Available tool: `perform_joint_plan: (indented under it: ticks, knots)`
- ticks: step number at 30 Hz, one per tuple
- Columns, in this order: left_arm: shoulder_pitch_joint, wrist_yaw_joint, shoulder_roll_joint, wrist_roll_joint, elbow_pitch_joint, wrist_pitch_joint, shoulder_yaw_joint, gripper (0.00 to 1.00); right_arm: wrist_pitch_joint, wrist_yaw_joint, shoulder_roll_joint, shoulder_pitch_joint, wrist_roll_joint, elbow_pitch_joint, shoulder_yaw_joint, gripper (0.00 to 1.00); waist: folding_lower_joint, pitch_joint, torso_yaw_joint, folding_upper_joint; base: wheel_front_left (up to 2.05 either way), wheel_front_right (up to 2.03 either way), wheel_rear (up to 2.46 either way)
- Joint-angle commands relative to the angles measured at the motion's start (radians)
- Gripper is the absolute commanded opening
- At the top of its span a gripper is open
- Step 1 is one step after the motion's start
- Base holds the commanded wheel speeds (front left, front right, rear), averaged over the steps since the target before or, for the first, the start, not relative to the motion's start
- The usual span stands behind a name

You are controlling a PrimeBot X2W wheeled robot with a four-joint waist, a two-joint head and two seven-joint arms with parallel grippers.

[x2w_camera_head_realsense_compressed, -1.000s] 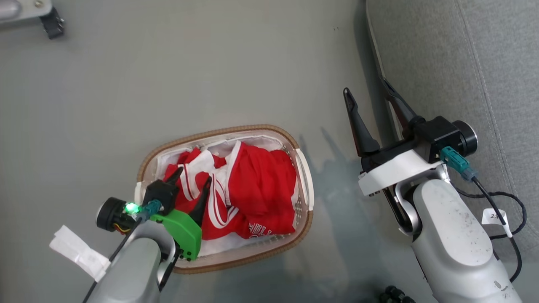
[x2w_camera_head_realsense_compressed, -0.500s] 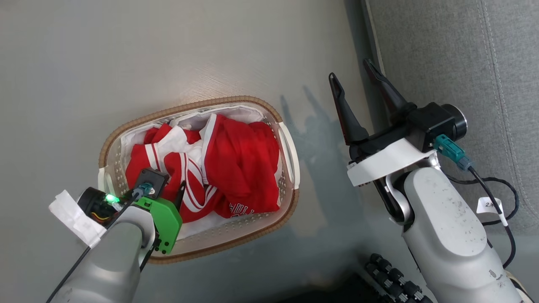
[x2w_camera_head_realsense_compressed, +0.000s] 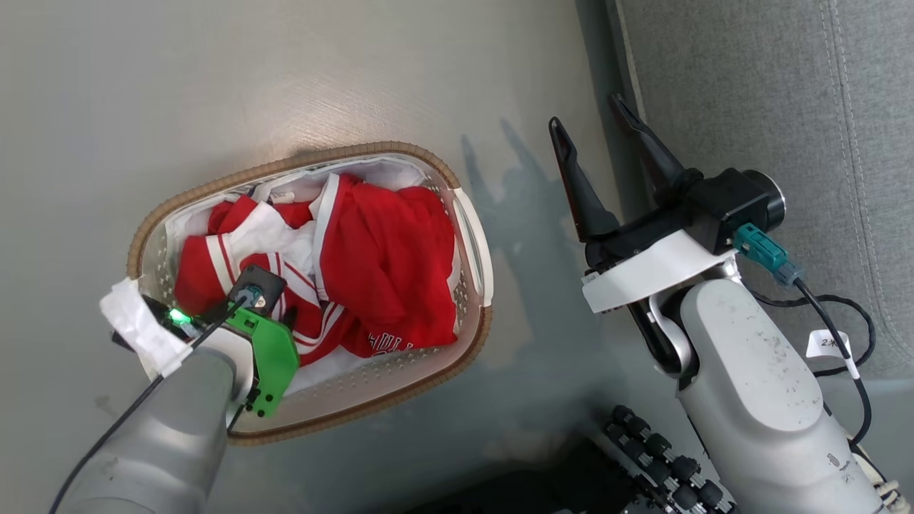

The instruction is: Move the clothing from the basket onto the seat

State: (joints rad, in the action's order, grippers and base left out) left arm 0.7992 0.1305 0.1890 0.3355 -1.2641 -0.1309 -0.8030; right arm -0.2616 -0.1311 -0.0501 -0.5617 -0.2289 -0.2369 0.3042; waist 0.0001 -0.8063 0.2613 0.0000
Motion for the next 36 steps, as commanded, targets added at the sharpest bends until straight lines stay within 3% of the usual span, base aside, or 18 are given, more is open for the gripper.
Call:
perform_joint_plan:
  ticks: [1, 13, 21, 22, 23, 24, 36]
  knots:
    - [0.026, -0.003, 0.014, -0.015, -0.007, 0.016, -0.008, 1.0, -0.005, 0.001, -0.003, -0.009, -0.008, 0.004, 0.005, 1.0, -0.0001, -0.016, 0.007, 0.0, 0.0, 0.0, 0.0]
    - [0.072, -0.055, 0.03, -0.063, -0.024, 0.123, -0.068, 1.0, -0.005, 0.001, -0.002, -0.018, -0.041, 0.016, 0.035, 1.0, -0.0001, -0.06, 0.033, 0.0, 0.0, 0.0, 0.0]
    - [0.093, -0.065, 0.029, -0.063, -0.026, 0.122, -0.085, 1.0, -0.005, 0.001, -0.002, -0.017, -0.051, 0.02, 0.032, 1.0, -0.0001, -0.08, 0.04, 0.0, 0.0, 0.0, 0.0]
    - [0.094, -0.065, 0.028, -0.063, -0.026, 0.121, -0.088, 0.71, -0.005, 0.001, -0.002, -0.017, -0.052, 0.019, 0.032, 1.0, -0.0001, -0.08, 0.04, 0.0, 0.0, 0.0, 0.0]
    - [0.093, -0.061, 0.028, -0.067, -0.026, 0.123, -0.093, 0.11, -0.005, 0.001, -0.002, -0.017, -0.052, 0.017, 0.032, 1.0, -0.0001, -0.08, 0.039, 0.0, 0.0, 0.0, 0.0]
    - [0.093, -0.061, 0.027, -0.064, -0.026, 0.121, -0.093, 0.0, -0.005, 0.001, -0.002, -0.017, -0.053, 0.014, 0.032, 1.0, -0.0001, -0.079, 0.039, 0.0, 0.0, 0.0, 0.0]
    - [0.058, -0.046, 0.004, -0.038, -0.026, 0.085, -0.103, 0.0, -0.005, 0.001, -0.002, -0.01, -0.045, -0.016, 0.022, 1.0, -0.0001, -0.003, 0.02, 0.0, 0.0, 0.0, 0.0]
